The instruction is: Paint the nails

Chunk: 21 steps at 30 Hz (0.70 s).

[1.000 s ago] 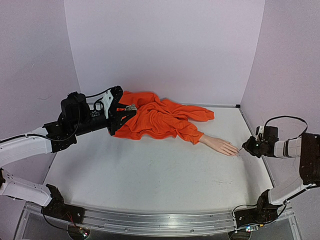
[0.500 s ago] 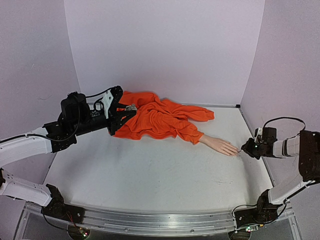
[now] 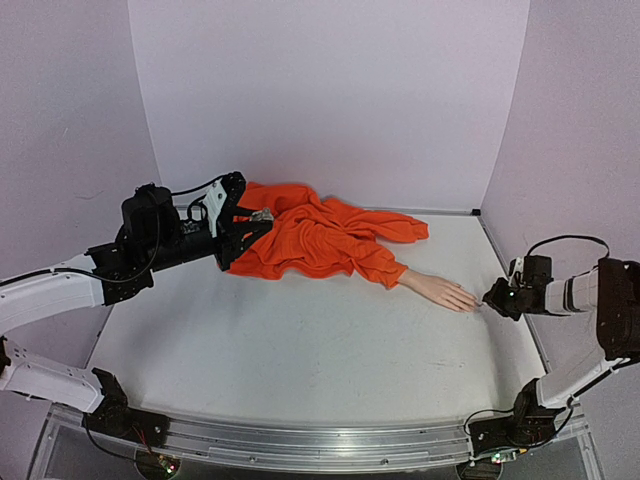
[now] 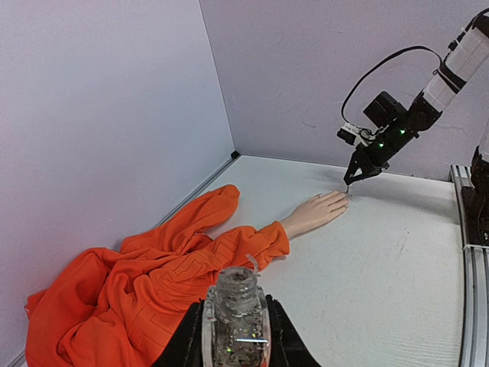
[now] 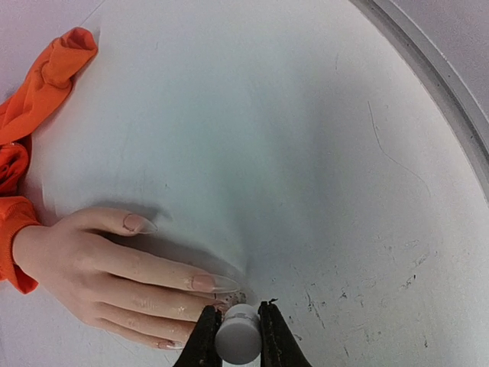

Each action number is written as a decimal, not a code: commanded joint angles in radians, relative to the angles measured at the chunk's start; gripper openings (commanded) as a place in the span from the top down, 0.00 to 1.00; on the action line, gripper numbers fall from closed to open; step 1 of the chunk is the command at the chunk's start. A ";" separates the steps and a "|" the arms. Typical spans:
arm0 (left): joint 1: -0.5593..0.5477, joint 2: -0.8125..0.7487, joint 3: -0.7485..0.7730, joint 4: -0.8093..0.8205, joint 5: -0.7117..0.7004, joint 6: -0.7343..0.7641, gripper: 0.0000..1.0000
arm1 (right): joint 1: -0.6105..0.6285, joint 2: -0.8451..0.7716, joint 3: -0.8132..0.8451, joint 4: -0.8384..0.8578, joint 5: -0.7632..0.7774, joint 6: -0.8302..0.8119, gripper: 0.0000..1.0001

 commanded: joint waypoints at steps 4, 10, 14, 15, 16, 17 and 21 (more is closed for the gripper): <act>0.005 -0.001 0.023 0.058 0.016 -0.011 1.00 | 0.005 0.004 0.038 -0.032 0.026 0.002 1.00; 0.005 0.002 0.023 0.058 0.016 -0.011 1.00 | 0.005 -0.001 0.039 -0.043 0.041 0.002 1.00; 0.004 0.003 0.023 0.058 0.016 -0.012 1.00 | 0.005 -0.012 0.037 -0.047 0.049 0.002 1.00; 0.004 0.003 0.023 0.058 0.015 -0.012 1.00 | 0.006 -0.018 0.035 -0.047 0.050 0.000 1.00; 0.005 0.003 0.023 0.058 0.015 -0.011 1.00 | 0.005 -0.023 0.032 -0.047 0.050 -0.001 1.00; 0.005 0.003 0.023 0.058 0.015 -0.012 1.00 | 0.006 -0.029 0.030 -0.044 0.048 -0.004 1.00; 0.005 0.002 0.023 0.058 0.014 -0.009 1.00 | 0.005 -0.057 0.012 -0.030 0.029 -0.011 1.00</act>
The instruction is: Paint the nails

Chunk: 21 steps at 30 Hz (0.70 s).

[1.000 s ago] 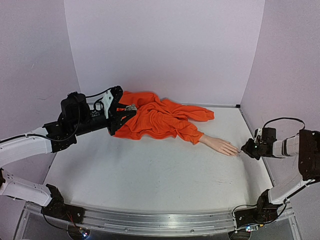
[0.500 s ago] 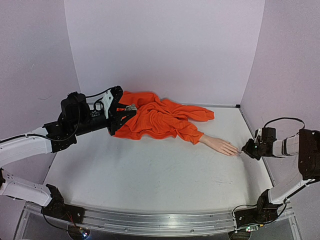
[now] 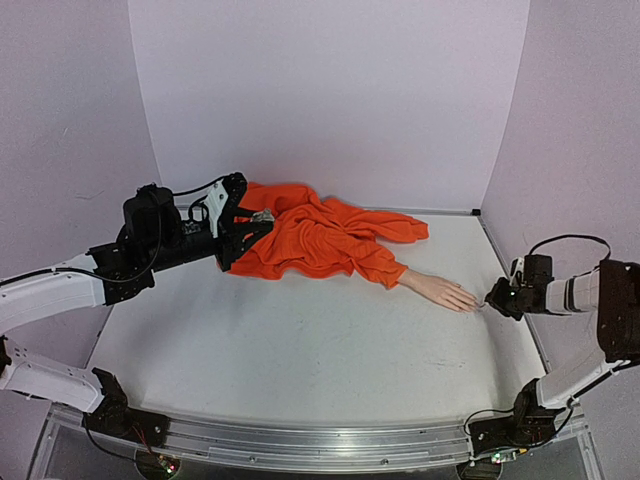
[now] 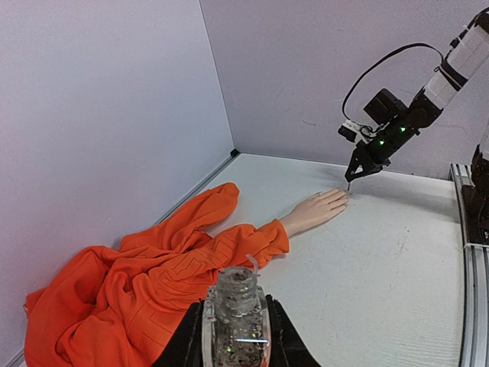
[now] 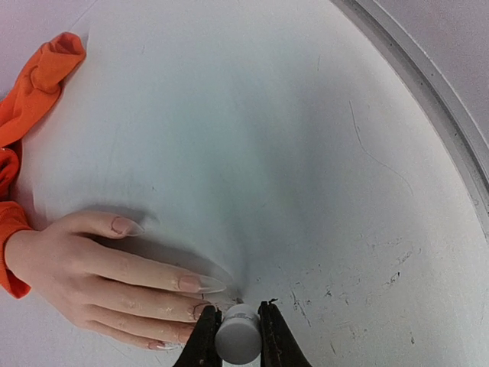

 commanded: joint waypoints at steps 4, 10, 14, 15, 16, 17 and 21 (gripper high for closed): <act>0.006 -0.007 0.022 0.058 0.016 -0.009 1.00 | 0.005 -0.088 -0.015 0.024 -0.033 -0.020 1.00; 0.005 -0.005 0.025 0.058 0.018 -0.012 1.00 | 0.006 -0.075 -0.015 0.031 -0.051 -0.021 1.00; 0.005 -0.005 0.024 0.057 0.018 -0.010 1.00 | 0.013 -0.050 -0.006 0.042 -0.072 -0.023 1.00; 0.005 -0.005 0.024 0.058 0.018 -0.009 1.00 | 0.014 -0.047 -0.006 0.045 -0.074 -0.022 1.00; 0.005 -0.004 0.025 0.058 0.018 -0.010 1.00 | 0.014 -0.048 -0.004 0.047 -0.073 -0.022 1.00; 0.005 -0.004 0.025 0.058 0.018 -0.009 1.00 | 0.015 -0.048 -0.004 0.048 -0.074 -0.022 1.00; 0.005 -0.003 0.025 0.058 0.018 -0.010 1.00 | 0.017 -0.035 0.002 0.046 -0.072 -0.021 1.00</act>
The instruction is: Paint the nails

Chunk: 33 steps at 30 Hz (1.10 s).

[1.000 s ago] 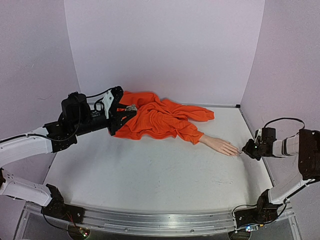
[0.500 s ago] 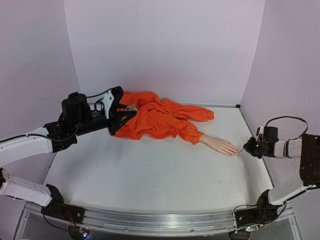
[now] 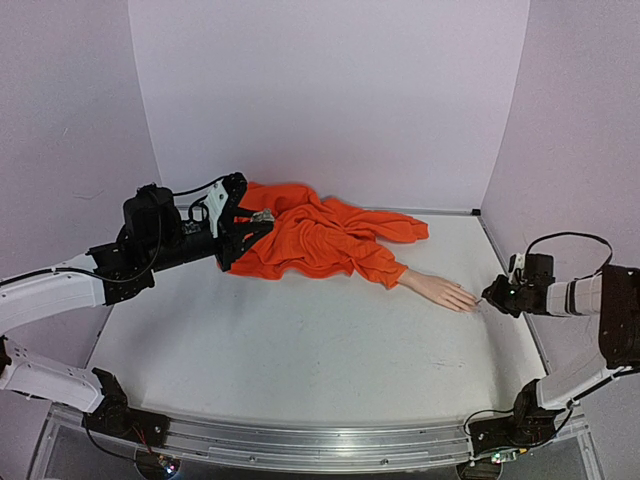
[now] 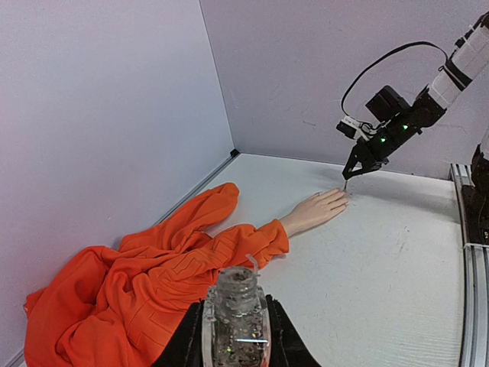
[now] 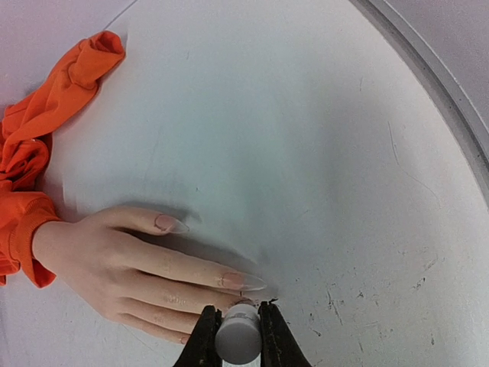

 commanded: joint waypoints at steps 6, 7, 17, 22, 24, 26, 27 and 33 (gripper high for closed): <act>0.004 -0.007 0.023 0.058 0.016 -0.010 1.00 | 0.007 0.026 0.030 -0.002 0.010 -0.001 1.00; 0.005 -0.007 0.023 0.058 0.016 -0.010 1.00 | 0.007 0.028 0.031 -0.006 0.016 0.001 1.00; 0.005 -0.005 0.023 0.058 0.017 -0.011 1.00 | 0.008 0.031 0.039 -0.024 0.041 0.005 1.00; 0.005 -0.005 0.023 0.058 0.017 -0.010 1.00 | 0.008 0.033 0.046 -0.037 0.059 0.004 1.00; 0.005 -0.005 0.023 0.058 0.018 -0.009 1.00 | 0.008 0.034 0.048 -0.042 0.065 0.005 1.00; 0.005 -0.005 0.023 0.058 0.017 -0.009 1.00 | 0.008 0.037 0.049 -0.045 0.070 0.006 1.00; 0.005 -0.006 0.023 0.058 0.016 -0.008 1.00 | 0.008 0.037 0.050 -0.046 0.073 0.007 1.00; 0.005 -0.005 0.023 0.058 0.016 -0.008 1.00 | 0.007 0.037 0.052 -0.054 0.087 0.010 1.00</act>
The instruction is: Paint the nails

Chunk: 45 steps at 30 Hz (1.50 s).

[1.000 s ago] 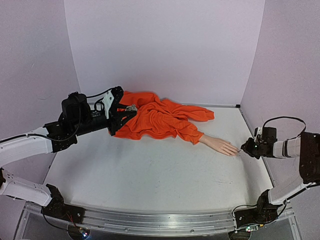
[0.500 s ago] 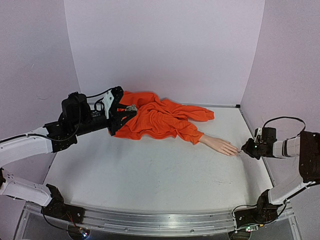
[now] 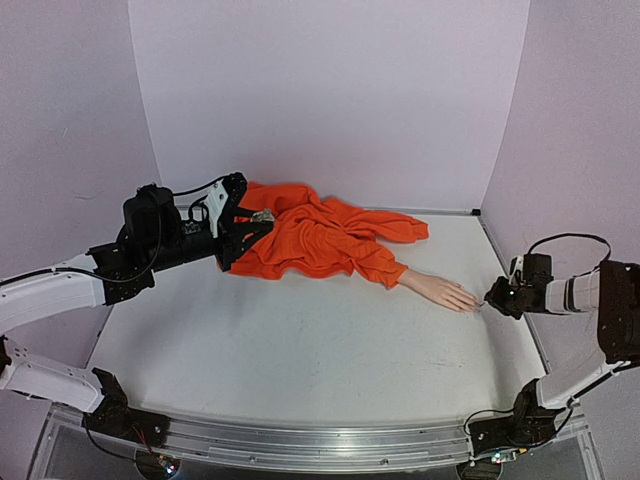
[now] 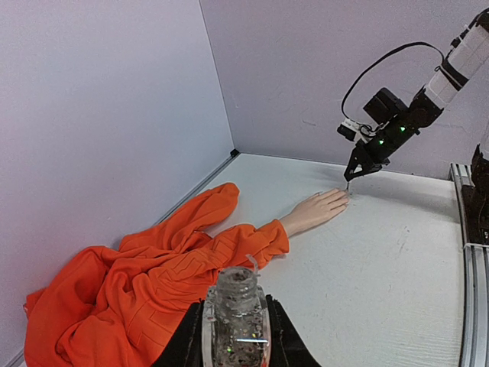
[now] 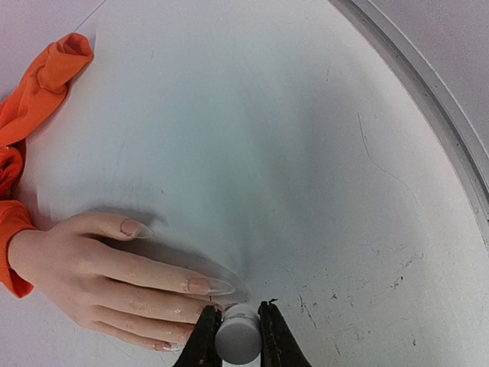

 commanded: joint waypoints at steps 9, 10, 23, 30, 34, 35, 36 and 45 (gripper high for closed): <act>0.005 -0.006 0.023 0.058 0.017 -0.008 1.00 | 0.006 -0.028 0.021 -0.022 0.028 0.004 1.00; 0.005 -0.006 0.022 0.058 0.019 -0.008 1.00 | 0.006 -0.045 0.015 -0.018 0.029 0.004 1.00; 0.003 0.001 0.091 0.048 0.151 -0.210 1.00 | 0.013 -0.424 0.100 -0.181 -0.251 0.004 1.00; 0.003 0.021 0.105 -0.004 0.369 -0.403 1.00 | 0.131 -0.508 0.161 -0.261 -0.388 0.007 1.00; 0.002 -0.012 0.054 -0.022 0.376 -0.341 1.00 | 0.223 -0.507 0.188 -0.273 -0.415 0.041 1.00; 0.001 -0.013 0.049 -0.032 0.370 -0.320 1.00 | 0.253 -0.503 0.196 -0.273 -0.413 0.053 1.00; 0.000 -0.011 0.046 -0.044 0.370 -0.296 1.00 | 0.284 -0.498 0.209 -0.272 -0.411 0.063 1.00; -0.074 0.000 -0.037 -0.110 0.213 -0.010 1.00 | 0.720 -0.362 0.396 -0.254 -0.316 0.059 1.00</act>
